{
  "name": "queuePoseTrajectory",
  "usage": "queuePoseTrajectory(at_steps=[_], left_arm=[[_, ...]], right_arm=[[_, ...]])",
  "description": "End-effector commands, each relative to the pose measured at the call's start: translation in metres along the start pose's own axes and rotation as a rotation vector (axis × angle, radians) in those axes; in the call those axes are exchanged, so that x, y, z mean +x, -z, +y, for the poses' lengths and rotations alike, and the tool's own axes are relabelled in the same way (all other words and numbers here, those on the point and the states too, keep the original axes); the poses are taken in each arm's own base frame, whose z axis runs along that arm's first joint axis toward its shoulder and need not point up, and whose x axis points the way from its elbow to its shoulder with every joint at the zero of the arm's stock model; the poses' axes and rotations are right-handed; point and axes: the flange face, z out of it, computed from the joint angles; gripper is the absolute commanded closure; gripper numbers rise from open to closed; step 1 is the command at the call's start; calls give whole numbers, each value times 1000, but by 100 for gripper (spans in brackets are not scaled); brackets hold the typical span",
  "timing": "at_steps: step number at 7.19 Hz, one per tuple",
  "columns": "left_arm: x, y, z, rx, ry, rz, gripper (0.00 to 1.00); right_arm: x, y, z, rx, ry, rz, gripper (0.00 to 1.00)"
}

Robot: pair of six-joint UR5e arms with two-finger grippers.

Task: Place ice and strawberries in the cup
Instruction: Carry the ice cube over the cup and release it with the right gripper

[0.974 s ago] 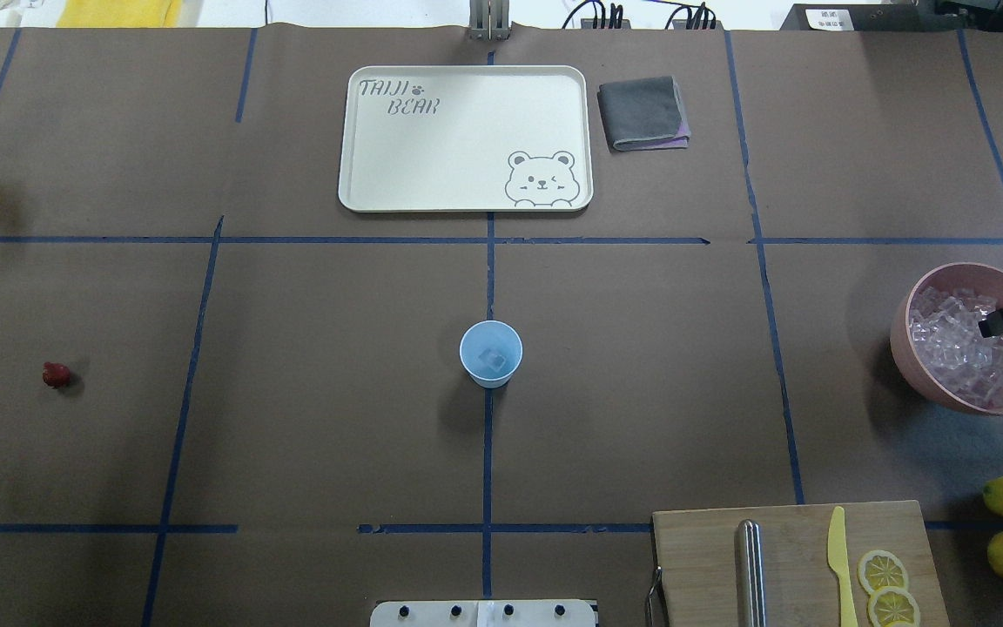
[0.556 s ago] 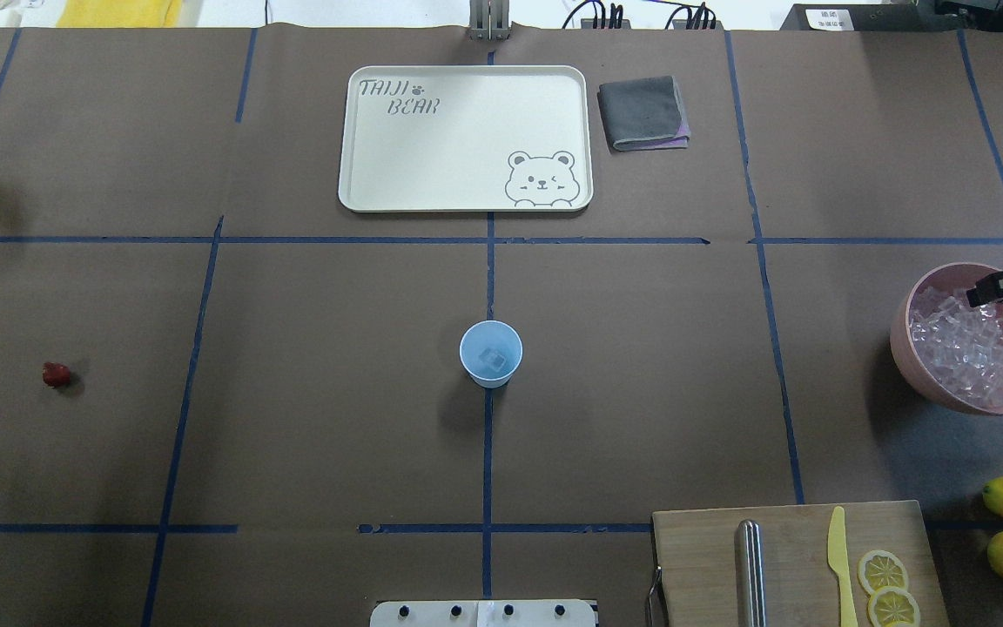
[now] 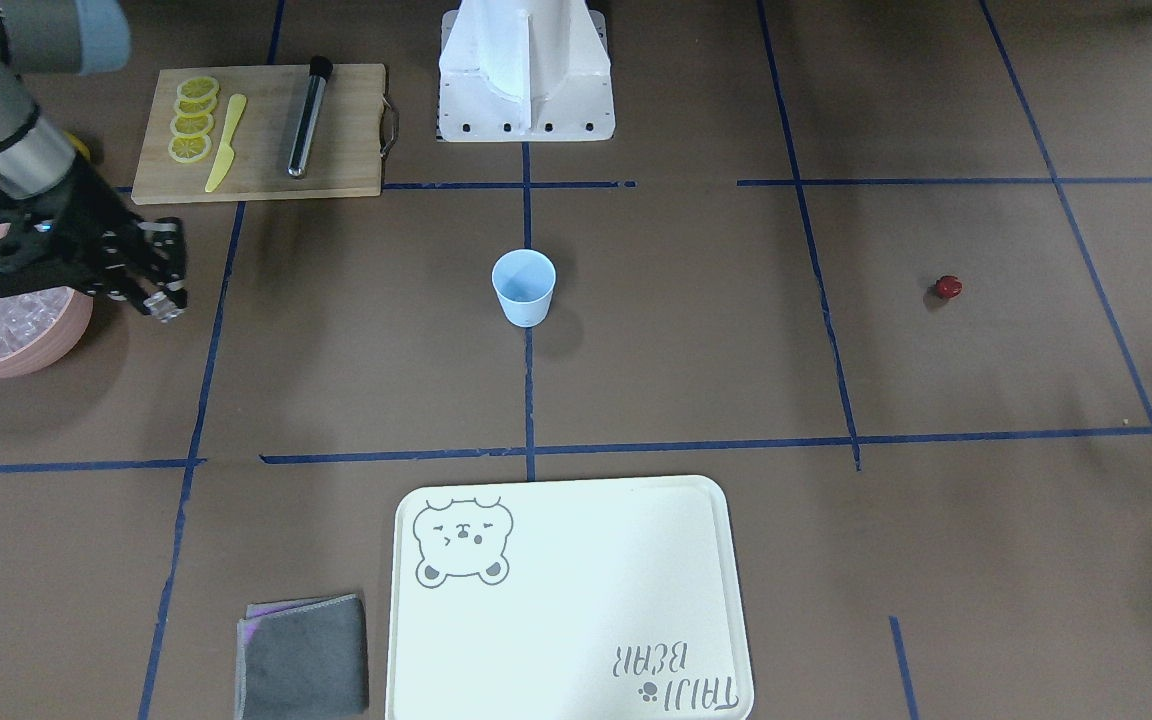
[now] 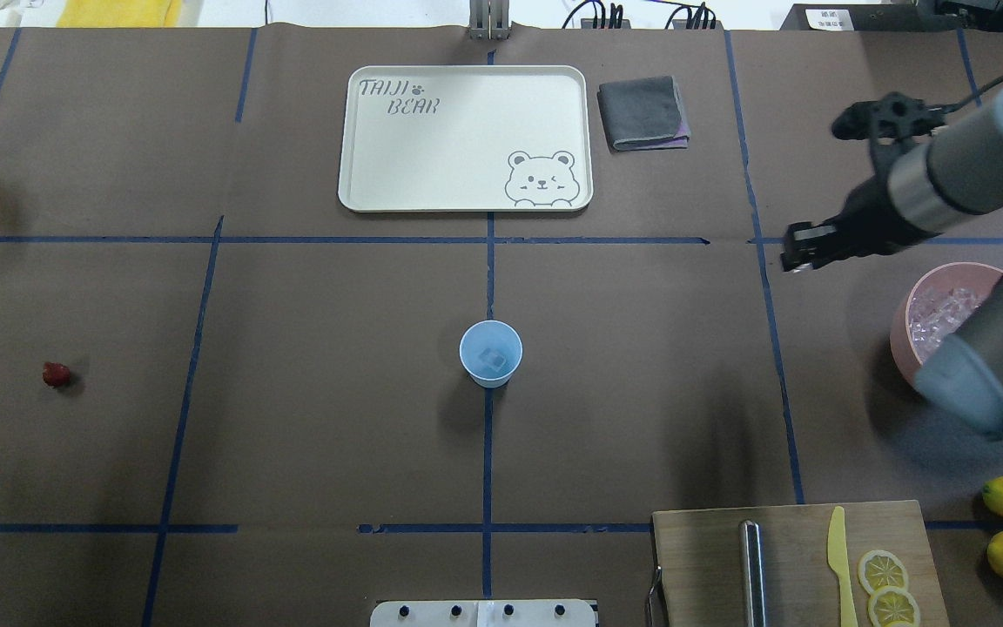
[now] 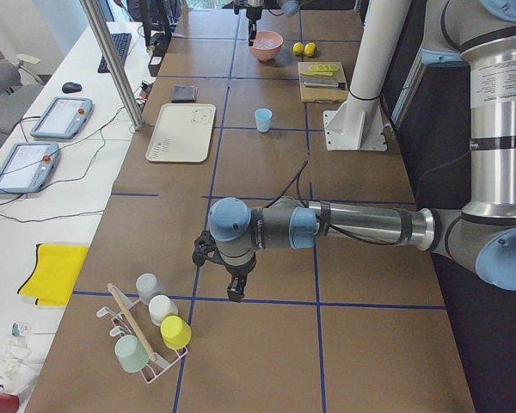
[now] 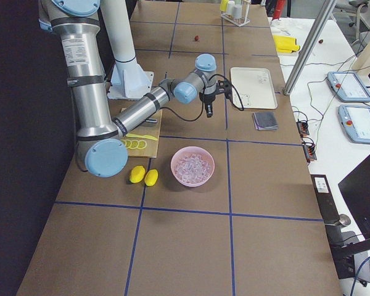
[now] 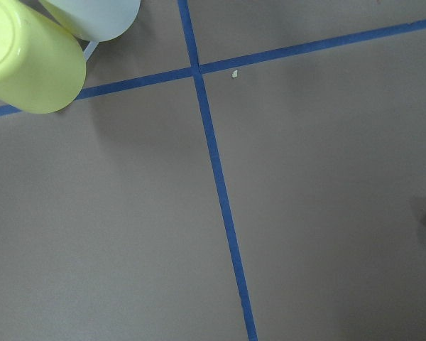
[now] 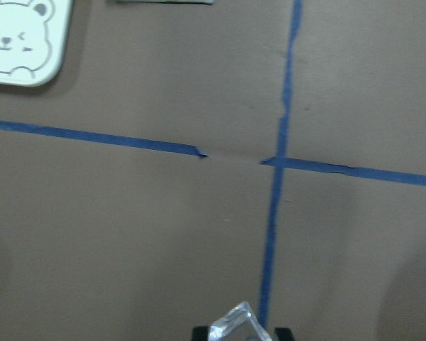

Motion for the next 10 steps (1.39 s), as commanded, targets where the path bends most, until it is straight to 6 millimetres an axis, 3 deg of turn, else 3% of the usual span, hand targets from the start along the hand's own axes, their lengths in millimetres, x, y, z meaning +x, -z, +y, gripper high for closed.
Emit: queuePoseTrajectory(at_steps=[1, 2, 3, 4, 7, 8, 9, 10], left_arm=[[0, 0, -1, 1, -1, 0, 0], [0, 1, -1, 2, -2, -1, 0], [0, 0, -1, 1, -1, 0, 0], [0, 1, -1, 2, -4, -1, 0], [0, 0, -1, 1, -1, 0, 0], [0, 0, -1, 1, -1, 0, 0], [0, 0, -1, 0, 0, 0, 0], [0, 0, -1, 0, 0, 0, 0]], right_arm=[[-186, -17, 22, 15, -79, 60, 98], [-242, -17, 33, 5, -128, 58, 98], [-279, -27, 46, 25, -142, 59, 98], [-305, -39, 45, 33, -154, 74, 98], [-323, -66, 69, 31, -134, 110, 92], [-324, -70, 72, 25, -129, 113, 74], [-322, -72, 73, 25, -116, 117, 1], [-323, -70, 72, 25, -114, 116, 1]])
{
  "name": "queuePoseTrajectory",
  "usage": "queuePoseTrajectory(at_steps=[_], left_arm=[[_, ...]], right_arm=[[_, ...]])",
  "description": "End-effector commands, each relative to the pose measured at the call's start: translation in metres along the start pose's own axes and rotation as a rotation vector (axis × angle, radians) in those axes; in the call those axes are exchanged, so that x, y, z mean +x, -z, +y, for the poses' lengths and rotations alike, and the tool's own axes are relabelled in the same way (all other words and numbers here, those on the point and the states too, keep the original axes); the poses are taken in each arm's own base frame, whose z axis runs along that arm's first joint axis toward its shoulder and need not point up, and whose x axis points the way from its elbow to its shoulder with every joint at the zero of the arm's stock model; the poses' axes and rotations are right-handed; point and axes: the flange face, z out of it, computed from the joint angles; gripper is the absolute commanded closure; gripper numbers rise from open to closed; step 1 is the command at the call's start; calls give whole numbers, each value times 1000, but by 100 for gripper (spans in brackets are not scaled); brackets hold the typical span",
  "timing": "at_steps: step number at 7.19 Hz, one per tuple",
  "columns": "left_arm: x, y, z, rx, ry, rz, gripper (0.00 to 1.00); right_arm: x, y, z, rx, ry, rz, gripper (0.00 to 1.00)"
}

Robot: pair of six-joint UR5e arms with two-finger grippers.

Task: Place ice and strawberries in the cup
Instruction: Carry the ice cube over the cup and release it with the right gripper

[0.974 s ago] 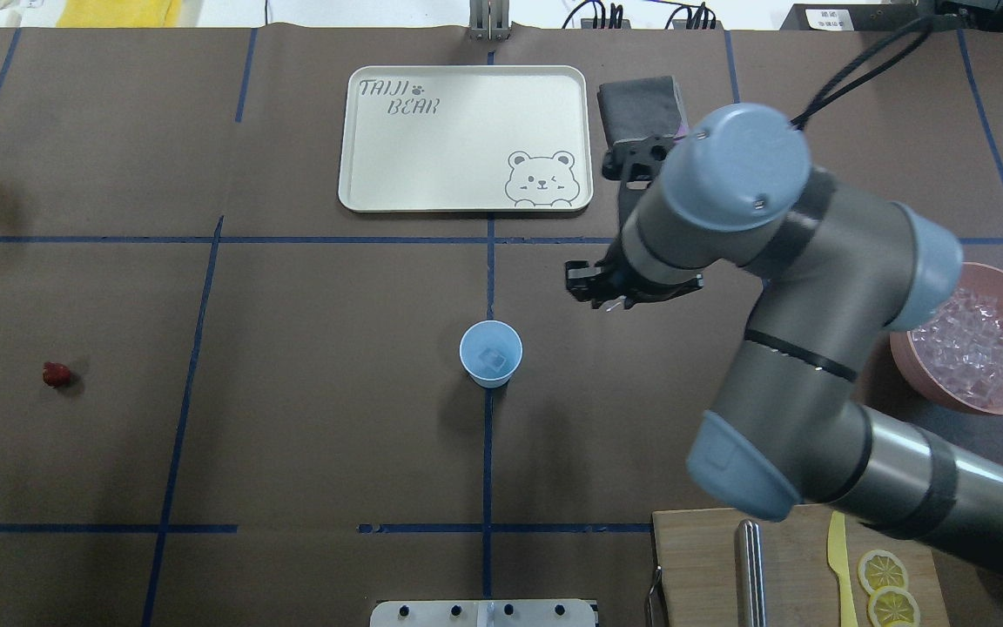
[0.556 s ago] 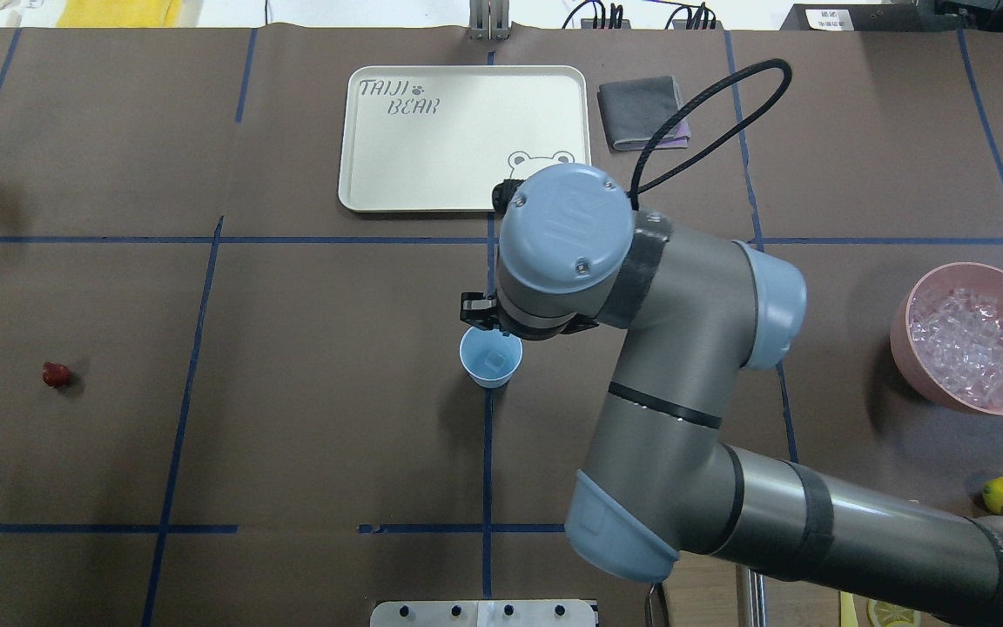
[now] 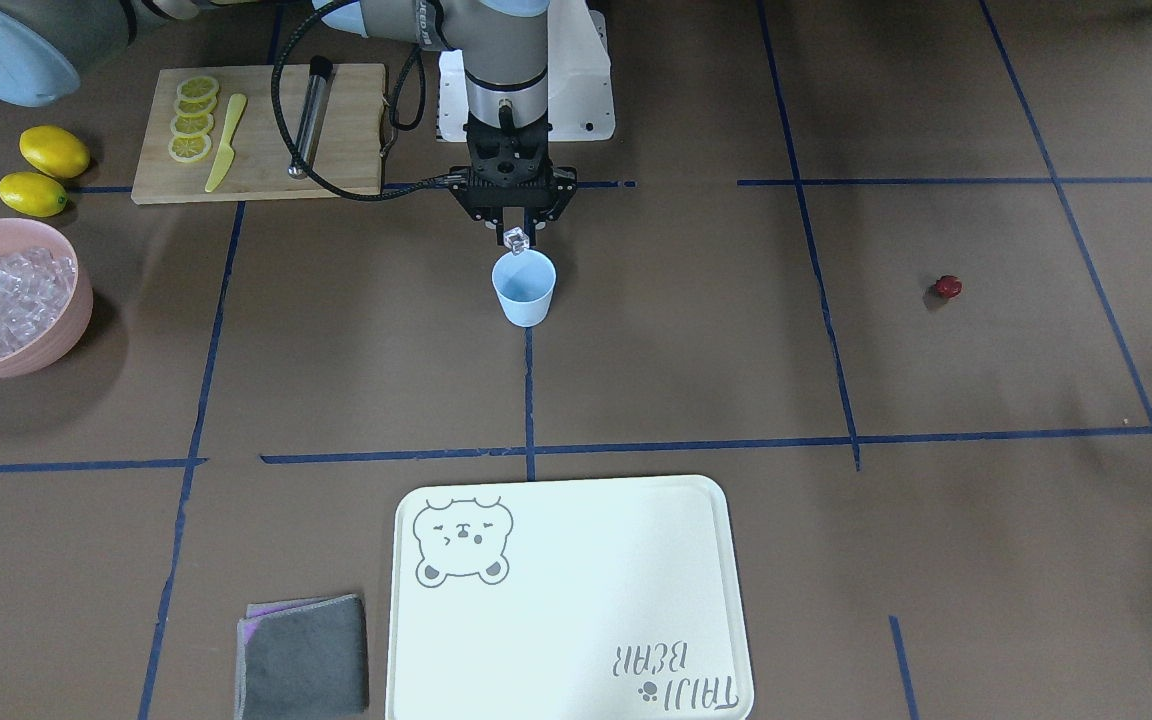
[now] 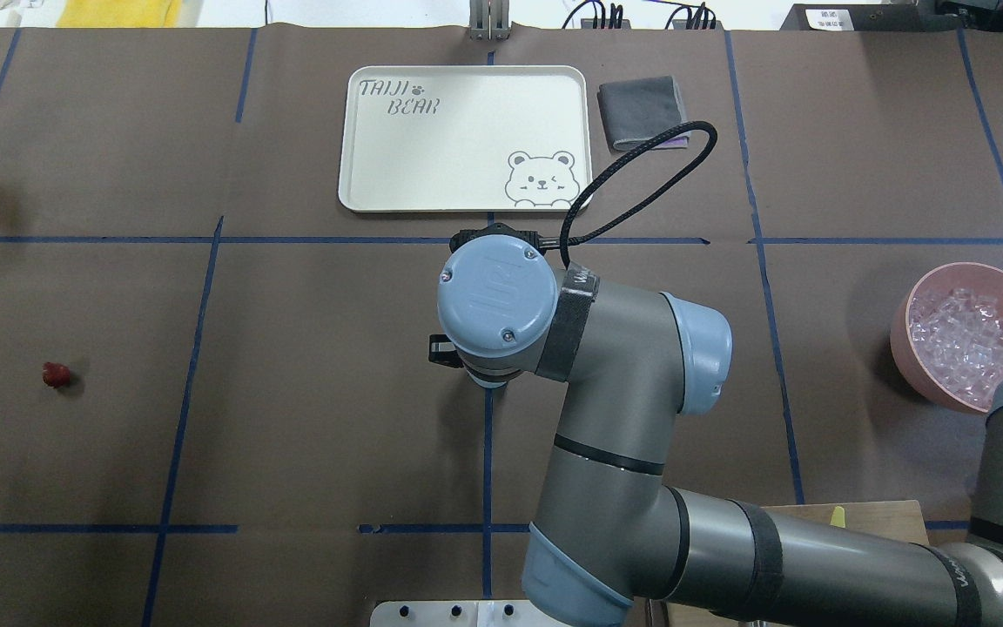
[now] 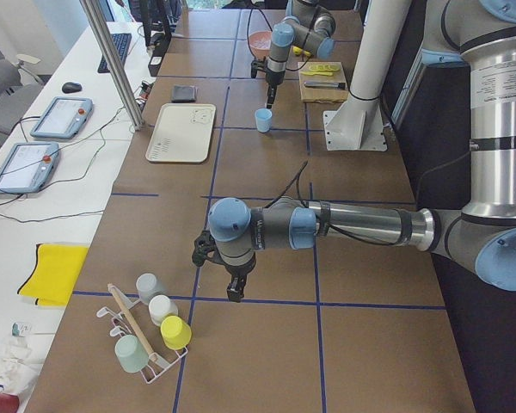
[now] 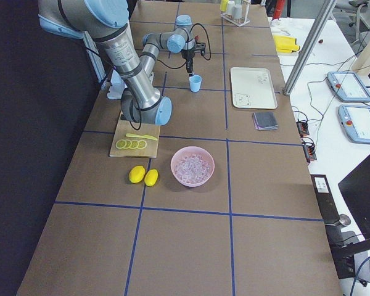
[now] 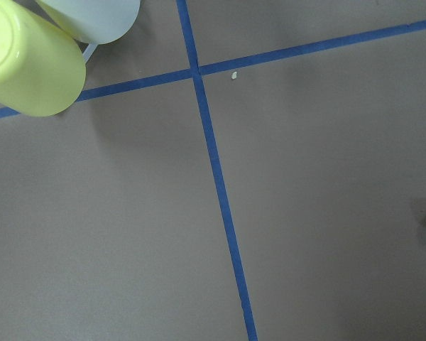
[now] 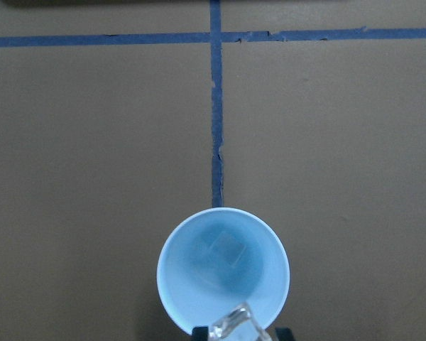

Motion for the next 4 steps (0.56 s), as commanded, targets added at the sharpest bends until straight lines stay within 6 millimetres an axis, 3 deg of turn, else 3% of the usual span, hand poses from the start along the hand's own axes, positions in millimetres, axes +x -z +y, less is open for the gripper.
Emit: queuePoseTrajectory(at_steps=[1, 3, 4], left_arm=[[0, 0, 0, 0, -1, 0, 0], [0, 0, 0, 0, 1, 0, 0], [0, 0, 0, 0, 1, 0, 0]], right_arm=[[-1, 0, 0, 2, 7, 0, 1], [-1, 3, -2, 5, 10, -4, 1], [10, 10, -15, 10, -4, -9, 1]])
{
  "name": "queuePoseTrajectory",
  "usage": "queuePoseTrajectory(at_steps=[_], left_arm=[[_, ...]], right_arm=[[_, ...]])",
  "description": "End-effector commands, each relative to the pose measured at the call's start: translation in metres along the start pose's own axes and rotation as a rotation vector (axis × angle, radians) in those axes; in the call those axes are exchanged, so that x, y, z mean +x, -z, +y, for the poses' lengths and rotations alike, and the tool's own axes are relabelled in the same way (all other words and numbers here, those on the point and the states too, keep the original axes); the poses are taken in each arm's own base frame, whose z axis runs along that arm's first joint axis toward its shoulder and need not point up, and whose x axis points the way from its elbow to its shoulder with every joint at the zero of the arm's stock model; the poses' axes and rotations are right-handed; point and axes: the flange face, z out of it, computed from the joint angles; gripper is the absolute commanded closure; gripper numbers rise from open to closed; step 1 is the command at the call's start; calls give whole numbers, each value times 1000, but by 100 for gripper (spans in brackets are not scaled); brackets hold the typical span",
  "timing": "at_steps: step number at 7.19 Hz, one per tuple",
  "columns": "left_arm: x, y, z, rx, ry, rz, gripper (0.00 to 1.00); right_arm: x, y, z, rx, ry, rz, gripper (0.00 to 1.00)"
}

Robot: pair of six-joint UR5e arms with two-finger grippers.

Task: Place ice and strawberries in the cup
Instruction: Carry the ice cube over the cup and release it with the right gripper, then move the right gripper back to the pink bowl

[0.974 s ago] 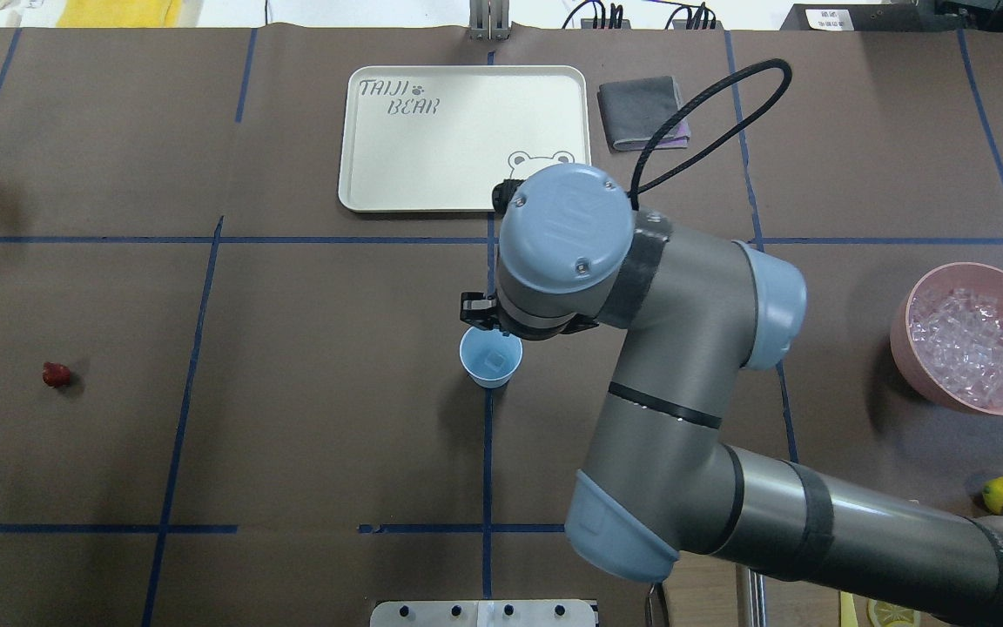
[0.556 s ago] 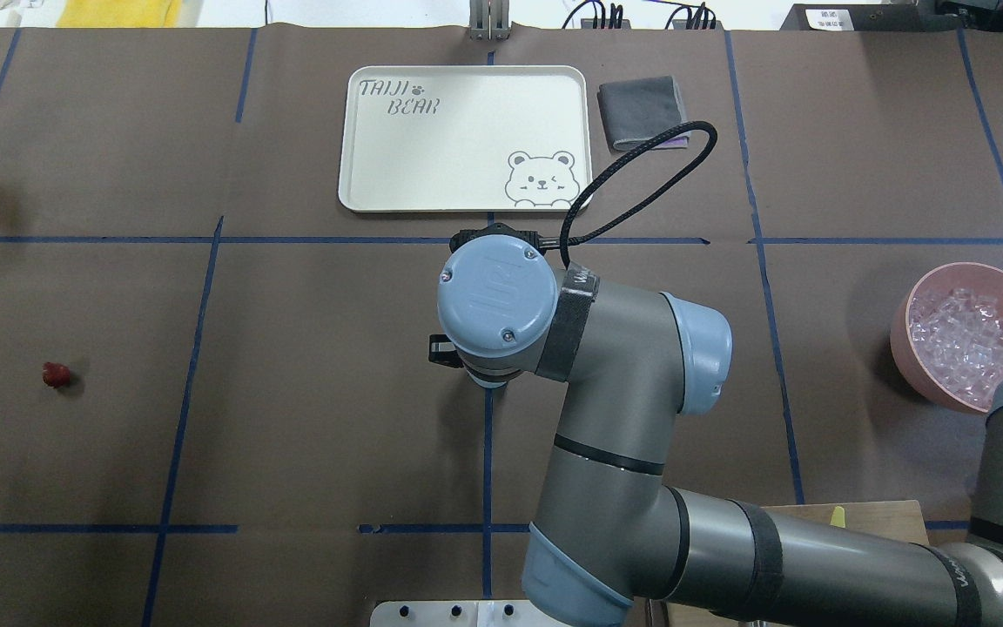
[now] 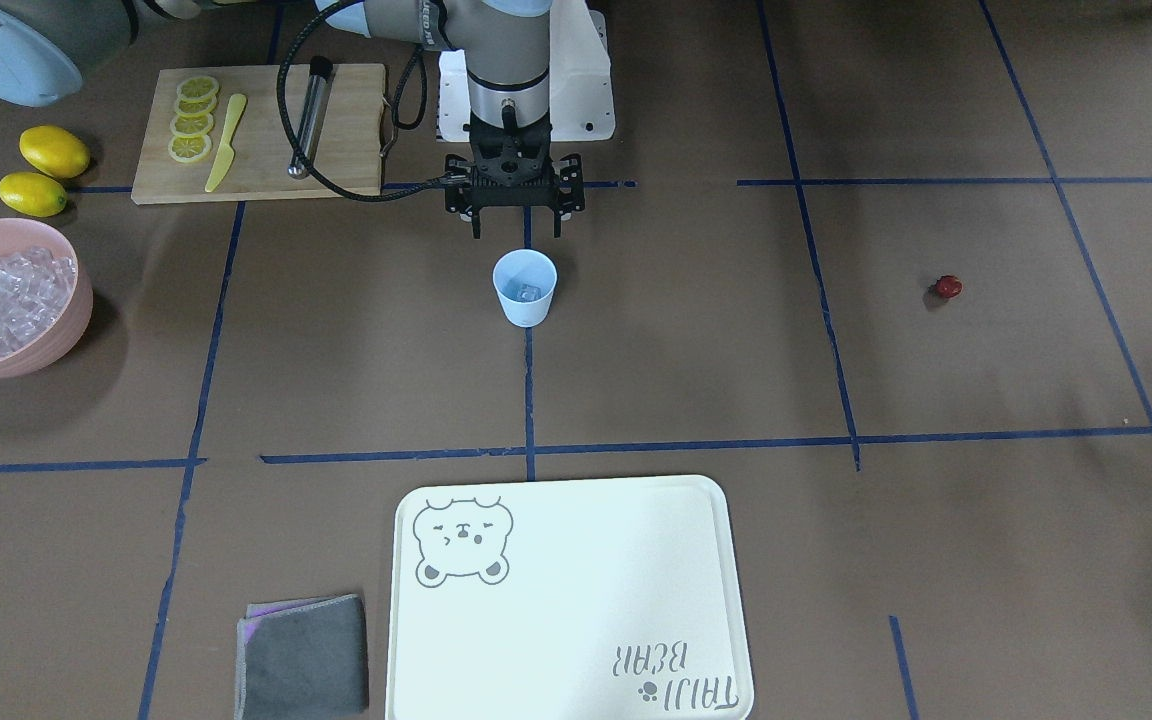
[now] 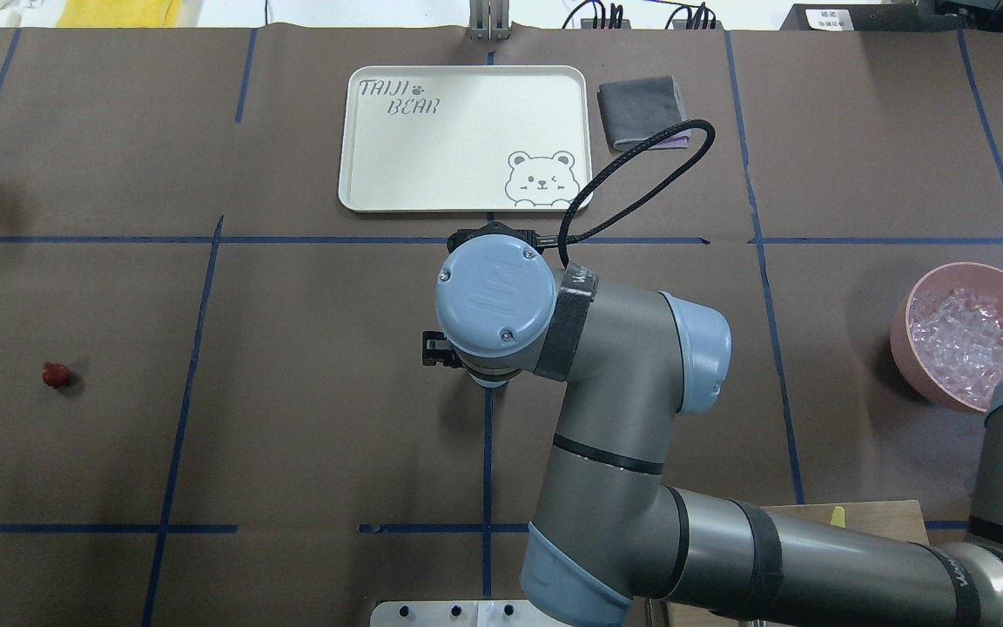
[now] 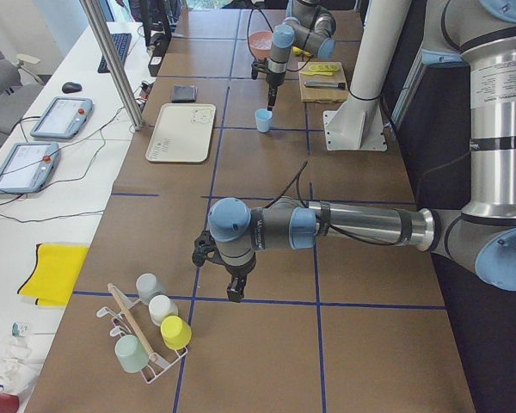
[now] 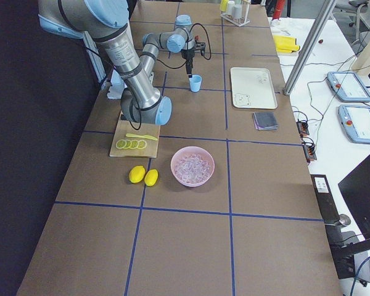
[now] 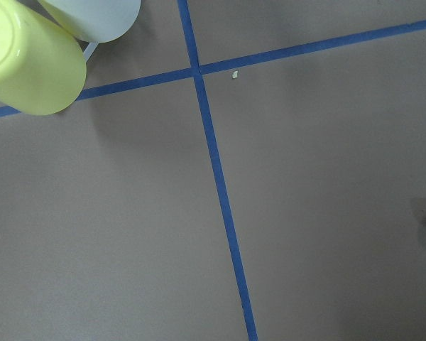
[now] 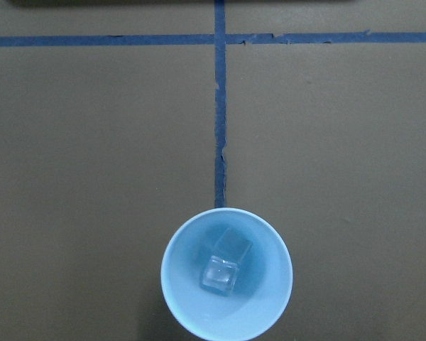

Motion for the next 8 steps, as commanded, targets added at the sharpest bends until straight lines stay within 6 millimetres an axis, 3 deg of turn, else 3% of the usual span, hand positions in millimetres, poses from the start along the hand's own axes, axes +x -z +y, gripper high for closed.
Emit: queuePoseTrajectory(at_steps=[1, 4, 7, 8], left_arm=[[0, 0, 0, 0, -1, 0, 0], [0, 0, 0, 0, 0, 0, 0], [0, -1, 1, -2, 0, 0, 0], [0, -1, 1, -2, -1, 0, 0]], right_arm=[[40, 11, -19, 11, 26, -3, 1], [229, 56, -38, 9, 224, -13, 1], [426, 47, -60, -14, 310, -60, 1], [469, 49, -61, -40, 316, -55, 1]])
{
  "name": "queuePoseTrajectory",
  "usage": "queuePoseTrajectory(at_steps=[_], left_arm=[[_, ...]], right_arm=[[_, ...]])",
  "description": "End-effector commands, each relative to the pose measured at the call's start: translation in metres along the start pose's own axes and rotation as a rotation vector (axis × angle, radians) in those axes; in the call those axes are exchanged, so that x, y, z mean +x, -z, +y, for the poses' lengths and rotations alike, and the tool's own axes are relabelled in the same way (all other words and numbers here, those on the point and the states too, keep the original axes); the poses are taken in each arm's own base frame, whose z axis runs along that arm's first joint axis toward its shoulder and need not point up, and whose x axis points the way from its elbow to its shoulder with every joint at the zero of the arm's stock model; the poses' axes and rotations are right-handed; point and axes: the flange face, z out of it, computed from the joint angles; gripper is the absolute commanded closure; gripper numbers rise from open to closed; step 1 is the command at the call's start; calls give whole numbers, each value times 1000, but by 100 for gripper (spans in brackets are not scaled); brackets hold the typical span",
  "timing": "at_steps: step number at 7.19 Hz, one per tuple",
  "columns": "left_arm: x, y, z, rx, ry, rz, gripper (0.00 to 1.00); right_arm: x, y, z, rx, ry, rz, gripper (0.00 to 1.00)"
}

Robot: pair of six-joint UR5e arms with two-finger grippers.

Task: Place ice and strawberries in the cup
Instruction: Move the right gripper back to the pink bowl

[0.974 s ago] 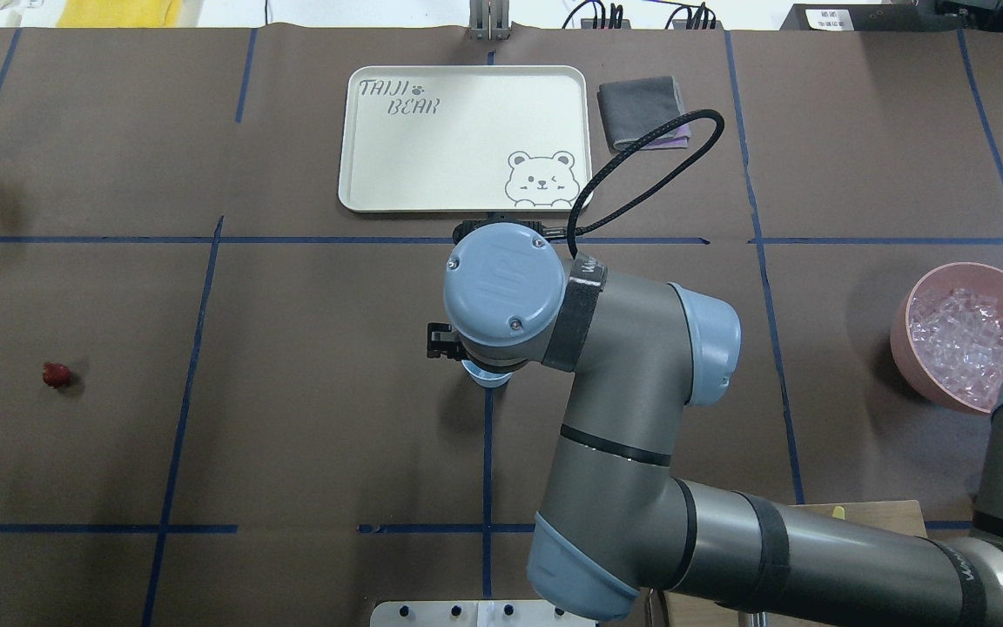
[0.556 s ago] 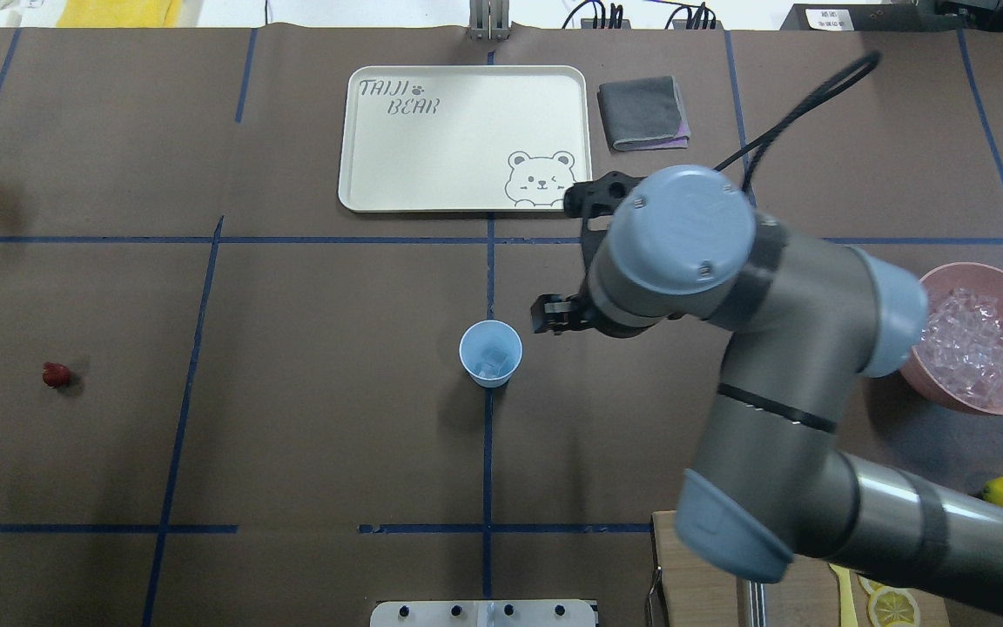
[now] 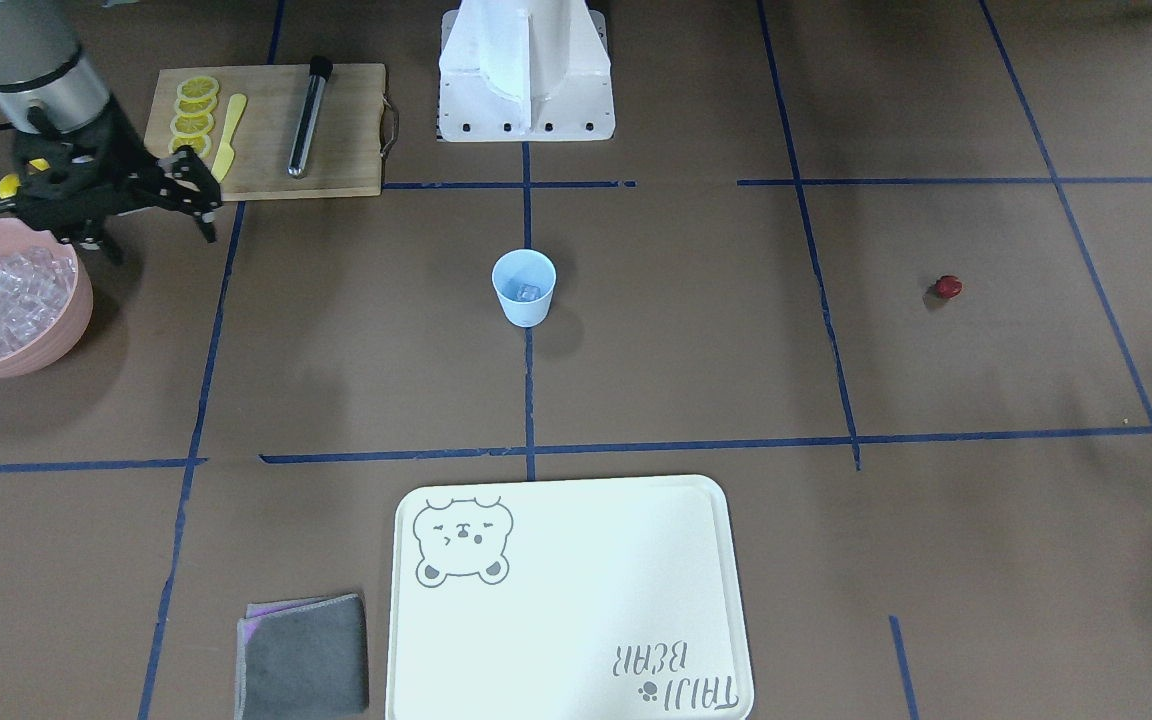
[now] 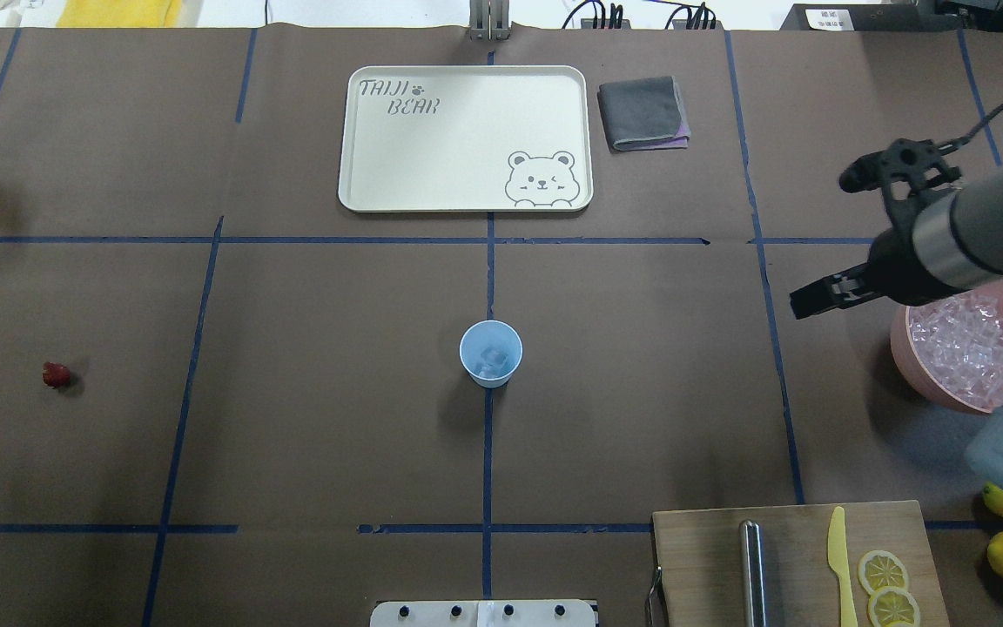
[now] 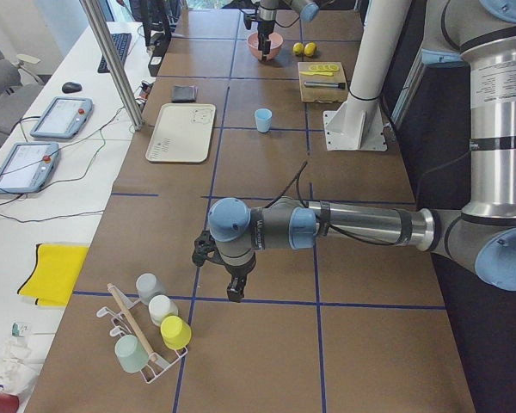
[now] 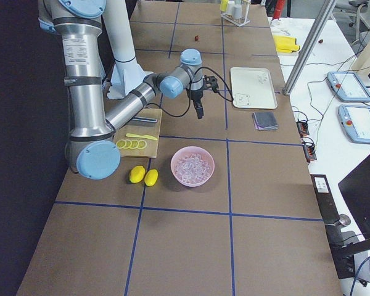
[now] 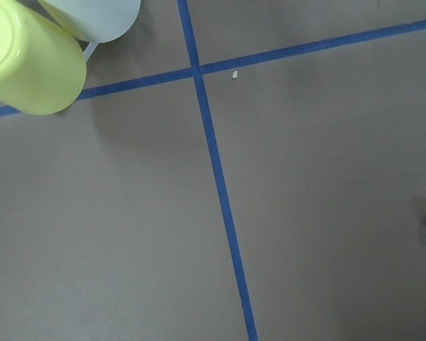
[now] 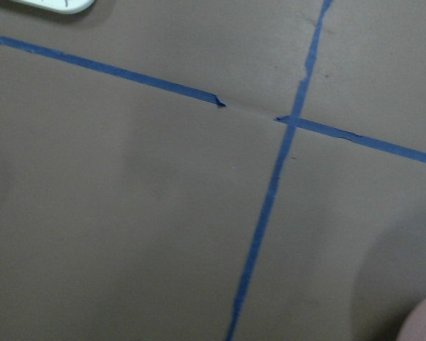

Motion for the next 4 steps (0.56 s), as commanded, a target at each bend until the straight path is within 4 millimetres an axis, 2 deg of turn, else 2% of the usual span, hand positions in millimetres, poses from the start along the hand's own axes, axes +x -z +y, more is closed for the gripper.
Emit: queuePoseTrajectory(at_steps=[1, 2, 4], left_arm=[[0, 0, 0, -1, 1, 0, 0], [0, 0, 0, -1, 1, 0, 0], [1, 0, 0, 1, 0, 1, 0]], right_arm=[[90, 3, 35, -41, 24, 24, 1], [106, -7, 46, -71, -12, 48, 1], [119, -22, 48, -83, -99, 66, 2]])
